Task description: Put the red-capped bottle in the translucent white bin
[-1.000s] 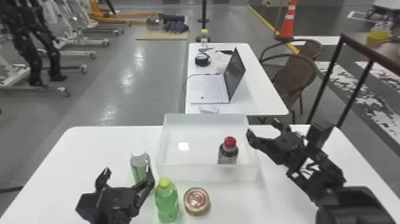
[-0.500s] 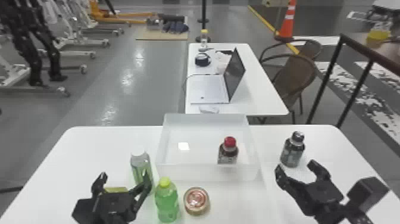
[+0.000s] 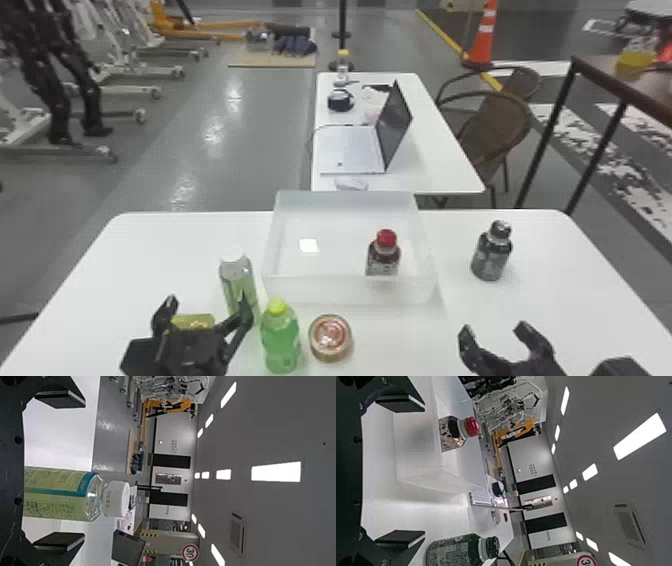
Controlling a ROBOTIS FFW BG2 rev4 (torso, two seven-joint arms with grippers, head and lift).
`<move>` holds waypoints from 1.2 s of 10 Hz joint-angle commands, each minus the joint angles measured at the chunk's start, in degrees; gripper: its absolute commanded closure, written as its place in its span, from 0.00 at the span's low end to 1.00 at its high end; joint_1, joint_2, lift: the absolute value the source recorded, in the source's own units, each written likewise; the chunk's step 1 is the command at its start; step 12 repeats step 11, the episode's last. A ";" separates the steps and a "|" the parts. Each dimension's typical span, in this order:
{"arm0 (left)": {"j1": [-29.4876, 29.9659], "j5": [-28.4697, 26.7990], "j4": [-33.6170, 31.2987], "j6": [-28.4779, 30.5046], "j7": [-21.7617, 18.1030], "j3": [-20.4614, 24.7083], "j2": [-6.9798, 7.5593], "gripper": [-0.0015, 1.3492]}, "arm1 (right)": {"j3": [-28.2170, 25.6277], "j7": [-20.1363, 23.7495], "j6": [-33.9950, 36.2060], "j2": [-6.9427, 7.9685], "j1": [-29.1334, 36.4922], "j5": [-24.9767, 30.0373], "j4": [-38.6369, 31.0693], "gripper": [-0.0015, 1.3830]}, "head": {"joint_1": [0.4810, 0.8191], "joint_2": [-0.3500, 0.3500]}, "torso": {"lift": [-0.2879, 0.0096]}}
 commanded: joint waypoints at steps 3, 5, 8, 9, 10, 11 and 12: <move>0.04 -0.05 -0.07 0.41 -0.02 -0.11 0.01 0.09 | 0.08 -0.34 0.67 -0.12 -0.33 0.28 0.25 0.12 | 0.20 0.50 | 0.63; 0.04 -0.41 -0.15 0.58 -0.02 -0.11 0.01 0.09 | 0.08 -0.87 0.67 -0.12 -0.33 0.71 0.16 0.12 | 0.20 0.50 | 0.63; 0.04 -0.76 -0.42 1.02 -0.02 -0.02 0.10 0.09 | 0.17 -1.13 0.67 -0.12 -0.68 0.89 0.51 0.12 | 0.20 0.50 | 0.63; 0.04 -0.76 -0.42 1.11 -0.02 -0.02 0.10 0.09 | 0.17 -1.13 0.67 -0.03 -0.77 0.98 0.60 0.12 | 0.20 0.50 | 0.63; 0.13 -0.93 -0.59 1.20 -0.02 0.16 0.19 0.09 | 0.17 -1.13 0.67 -0.12 -0.77 1.07 0.60 0.12 | 0.20 0.50 | 0.63; 0.22 -0.93 -0.59 1.20 -0.02 0.25 0.10 0.09 | 0.17 -1.13 0.59 -0.12 -0.77 1.15 0.51 0.12 | 0.20 0.50 | 0.63; 0.22 -0.93 -0.59 1.20 -0.02 0.25 0.10 0.09 | 0.17 -1.13 0.59 -0.12 -0.77 1.15 0.51 0.12 | 0.20 0.50 | 0.63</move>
